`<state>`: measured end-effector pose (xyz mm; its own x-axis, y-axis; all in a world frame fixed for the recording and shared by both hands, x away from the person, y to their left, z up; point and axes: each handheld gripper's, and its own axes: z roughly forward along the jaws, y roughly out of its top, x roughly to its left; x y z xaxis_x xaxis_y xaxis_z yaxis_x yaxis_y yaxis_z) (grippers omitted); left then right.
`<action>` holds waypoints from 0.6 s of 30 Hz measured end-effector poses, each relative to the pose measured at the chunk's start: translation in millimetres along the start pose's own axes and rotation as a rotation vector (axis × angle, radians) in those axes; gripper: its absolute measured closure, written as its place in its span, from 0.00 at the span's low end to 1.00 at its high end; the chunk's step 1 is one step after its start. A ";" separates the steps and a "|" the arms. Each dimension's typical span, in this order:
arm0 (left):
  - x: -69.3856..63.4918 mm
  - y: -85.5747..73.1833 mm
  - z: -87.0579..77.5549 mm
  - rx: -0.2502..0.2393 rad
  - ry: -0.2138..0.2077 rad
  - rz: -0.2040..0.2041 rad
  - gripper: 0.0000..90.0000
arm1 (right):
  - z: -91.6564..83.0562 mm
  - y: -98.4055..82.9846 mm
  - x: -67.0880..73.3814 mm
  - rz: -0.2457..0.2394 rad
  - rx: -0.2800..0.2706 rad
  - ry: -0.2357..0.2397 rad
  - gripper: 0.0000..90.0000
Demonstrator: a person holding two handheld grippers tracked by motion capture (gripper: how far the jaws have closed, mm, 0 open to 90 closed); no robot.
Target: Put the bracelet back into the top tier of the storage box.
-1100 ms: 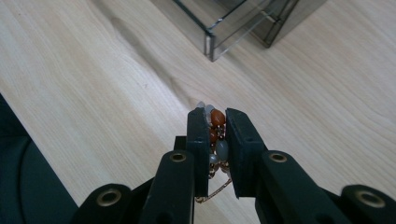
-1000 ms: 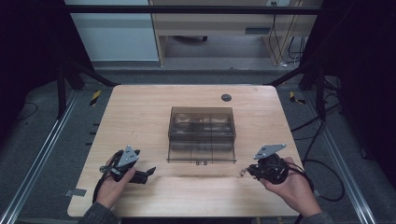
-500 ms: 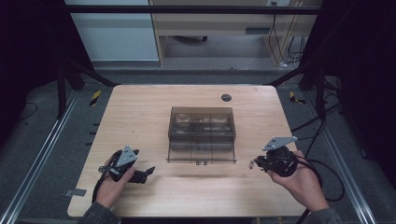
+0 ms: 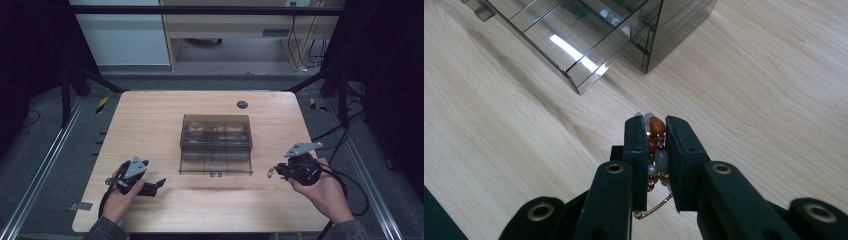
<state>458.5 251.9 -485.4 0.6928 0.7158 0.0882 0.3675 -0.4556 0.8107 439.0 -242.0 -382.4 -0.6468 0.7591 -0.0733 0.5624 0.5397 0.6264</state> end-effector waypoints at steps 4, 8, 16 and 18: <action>0.3 0.2 -0.4 -0.004 0.005 -0.001 0.08 | 0.1 3.0 -1.4 -0.001 -0.007 -0.001 0.90; -0.1 0.2 -0.8 -0.004 0.011 0.002 0.07 | 0.4 4.6 -3.1 0.006 -0.013 -0.005 0.90; 1.1 -0.2 -1.2 -0.014 0.019 -0.004 0.07 | -5.5 9.9 -5.4 0.021 -0.036 -0.011 0.90; 0.8 0.0 -1.5 -0.015 0.022 -0.001 0.06 | -7.4 12.7 -5.4 0.020 -0.040 -0.015 0.90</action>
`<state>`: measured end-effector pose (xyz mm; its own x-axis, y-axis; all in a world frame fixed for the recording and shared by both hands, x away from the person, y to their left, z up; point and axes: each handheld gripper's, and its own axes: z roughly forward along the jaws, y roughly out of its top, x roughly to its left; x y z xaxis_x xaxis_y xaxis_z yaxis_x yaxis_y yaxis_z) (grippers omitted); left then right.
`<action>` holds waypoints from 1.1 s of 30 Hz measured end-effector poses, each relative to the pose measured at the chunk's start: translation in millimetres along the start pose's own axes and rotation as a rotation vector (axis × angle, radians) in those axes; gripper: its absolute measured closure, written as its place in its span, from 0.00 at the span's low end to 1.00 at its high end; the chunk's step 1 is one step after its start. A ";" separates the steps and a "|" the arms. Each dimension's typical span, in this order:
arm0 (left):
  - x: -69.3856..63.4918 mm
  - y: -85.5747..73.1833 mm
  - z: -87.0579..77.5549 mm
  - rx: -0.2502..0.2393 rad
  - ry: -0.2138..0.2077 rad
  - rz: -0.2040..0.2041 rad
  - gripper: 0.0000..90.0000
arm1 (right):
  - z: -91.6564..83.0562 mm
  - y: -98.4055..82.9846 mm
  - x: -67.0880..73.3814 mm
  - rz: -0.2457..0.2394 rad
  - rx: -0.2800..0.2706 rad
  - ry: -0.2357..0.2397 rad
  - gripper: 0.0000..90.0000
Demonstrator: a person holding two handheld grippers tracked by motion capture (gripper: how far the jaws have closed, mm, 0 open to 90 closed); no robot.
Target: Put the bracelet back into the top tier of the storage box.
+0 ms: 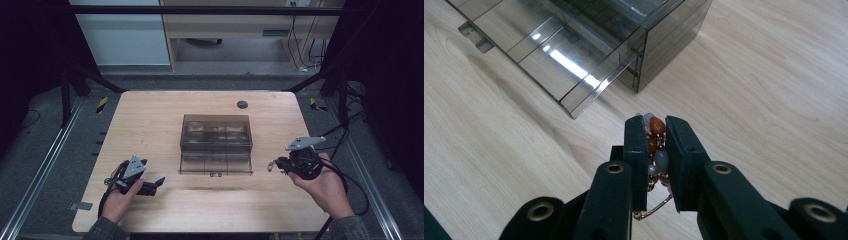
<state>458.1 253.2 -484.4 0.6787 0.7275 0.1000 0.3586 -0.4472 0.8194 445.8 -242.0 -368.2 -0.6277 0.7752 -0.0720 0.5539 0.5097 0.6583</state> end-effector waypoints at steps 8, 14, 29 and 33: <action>1.4 -0.4 -0.9 -0.003 0.007 -0.008 0.06 | -6.4 11.0 0.1 -0.013 -0.011 -0.012 0.90; 1.6 -0.7 -1.0 -0.002 0.013 -0.008 0.06 | -11.7 17.5 0.3 -0.020 -0.018 -0.019 0.90; 4.4 -2.5 -1.6 0.007 0.044 -0.016 0.06 | -24.2 46.3 5.0 -0.038 -0.056 -0.039 0.90; 6.5 -3.4 -2.6 0.000 0.074 -0.008 0.06 | -25.2 56.4 9.0 -0.051 -0.058 -0.040 0.90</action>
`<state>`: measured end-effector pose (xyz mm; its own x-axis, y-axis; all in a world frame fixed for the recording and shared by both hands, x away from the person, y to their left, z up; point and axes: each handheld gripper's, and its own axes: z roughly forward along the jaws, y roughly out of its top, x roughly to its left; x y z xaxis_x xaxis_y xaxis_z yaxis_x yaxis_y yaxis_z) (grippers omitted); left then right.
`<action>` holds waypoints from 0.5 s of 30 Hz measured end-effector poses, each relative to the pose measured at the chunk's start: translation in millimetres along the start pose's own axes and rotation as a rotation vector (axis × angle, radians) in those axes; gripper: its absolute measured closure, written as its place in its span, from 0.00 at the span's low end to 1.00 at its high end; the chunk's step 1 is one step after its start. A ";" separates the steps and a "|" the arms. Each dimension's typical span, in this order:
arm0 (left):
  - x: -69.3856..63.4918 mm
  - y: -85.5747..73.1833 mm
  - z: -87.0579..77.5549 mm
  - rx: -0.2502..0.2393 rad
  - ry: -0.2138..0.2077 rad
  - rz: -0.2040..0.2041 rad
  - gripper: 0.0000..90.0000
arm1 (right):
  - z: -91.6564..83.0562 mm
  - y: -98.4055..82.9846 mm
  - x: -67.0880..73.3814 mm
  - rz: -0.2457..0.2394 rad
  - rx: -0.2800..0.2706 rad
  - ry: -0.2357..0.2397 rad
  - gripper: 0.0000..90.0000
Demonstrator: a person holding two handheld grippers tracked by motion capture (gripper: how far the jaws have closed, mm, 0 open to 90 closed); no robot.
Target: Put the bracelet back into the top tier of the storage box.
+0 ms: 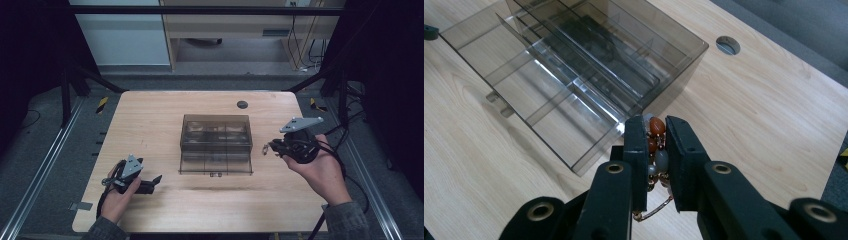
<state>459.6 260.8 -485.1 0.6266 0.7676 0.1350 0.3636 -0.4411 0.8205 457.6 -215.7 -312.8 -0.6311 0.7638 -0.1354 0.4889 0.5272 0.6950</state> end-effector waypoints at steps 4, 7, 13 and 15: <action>2.4 -0.7 -0.3 0.000 0.016 0.000 0.06 | 0.6 10.3 2.2 -0.002 -0.012 -0.001 0.90; 3.1 -0.6 -1.1 -0.005 0.019 -0.003 0.06 | 3.9 17.5 4.9 -0.008 -0.025 0.003 0.90; 3.6 0.1 -2.3 -0.021 0.021 -0.012 0.06 | 13.5 30.2 12.4 -0.018 -0.035 0.024 0.90; 3.8 0.3 -3.0 -0.024 0.022 -0.014 0.06 | 16.5 34.9 15.5 -0.022 -0.036 0.030 0.90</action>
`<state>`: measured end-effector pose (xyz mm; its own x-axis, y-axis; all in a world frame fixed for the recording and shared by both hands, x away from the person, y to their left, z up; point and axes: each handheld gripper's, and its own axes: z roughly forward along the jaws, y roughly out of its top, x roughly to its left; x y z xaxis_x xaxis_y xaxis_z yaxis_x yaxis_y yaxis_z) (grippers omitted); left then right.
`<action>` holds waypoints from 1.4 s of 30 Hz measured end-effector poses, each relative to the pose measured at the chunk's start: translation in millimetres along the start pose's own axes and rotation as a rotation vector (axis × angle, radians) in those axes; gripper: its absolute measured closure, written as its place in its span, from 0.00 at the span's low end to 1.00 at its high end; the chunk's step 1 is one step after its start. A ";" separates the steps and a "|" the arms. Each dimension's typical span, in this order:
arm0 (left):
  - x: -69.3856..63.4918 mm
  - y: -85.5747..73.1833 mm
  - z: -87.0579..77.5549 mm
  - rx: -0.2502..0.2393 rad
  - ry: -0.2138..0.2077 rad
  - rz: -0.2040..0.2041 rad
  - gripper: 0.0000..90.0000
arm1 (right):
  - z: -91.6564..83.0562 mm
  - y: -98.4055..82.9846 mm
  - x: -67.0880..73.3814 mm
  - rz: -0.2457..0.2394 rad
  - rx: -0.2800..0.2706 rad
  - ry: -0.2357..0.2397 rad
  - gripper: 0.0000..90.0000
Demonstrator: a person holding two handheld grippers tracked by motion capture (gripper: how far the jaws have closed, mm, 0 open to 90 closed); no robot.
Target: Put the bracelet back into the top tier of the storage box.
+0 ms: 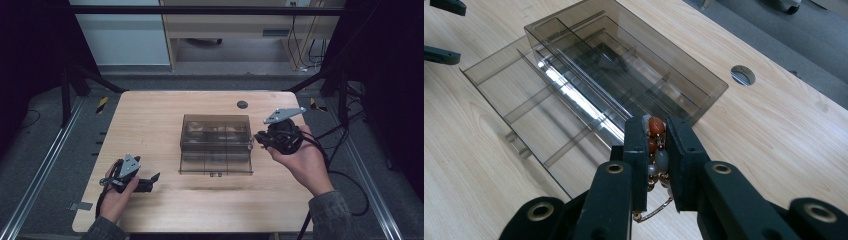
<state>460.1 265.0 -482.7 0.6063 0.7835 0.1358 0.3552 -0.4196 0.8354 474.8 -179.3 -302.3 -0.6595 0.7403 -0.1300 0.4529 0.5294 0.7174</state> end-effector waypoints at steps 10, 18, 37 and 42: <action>1.9 -0.4 -0.9 -0.004 0.000 -0.010 0.06 | 14.4 14.1 12.5 -0.025 0.001 0.026 0.90; 2.7 -0.2 -1.3 -0.013 0.006 -0.019 0.06 | 22.5 22.5 20.3 -0.040 -0.003 0.046 0.90; 3.5 0.0 -0.8 -0.011 0.017 -0.016 0.06 | 42.8 26.0 43.8 -0.069 0.003 0.100 0.90; 3.7 0.1 -0.9 -0.011 0.020 -0.015 0.06 | 47.0 25.9 49.1 -0.071 0.005 0.107 0.90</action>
<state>461.7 268.2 -481.6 0.5864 0.7988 0.1341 0.3561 -0.4029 0.8431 482.3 -109.8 -322.3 -0.7501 0.6527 -0.1068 0.4055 0.5815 0.7053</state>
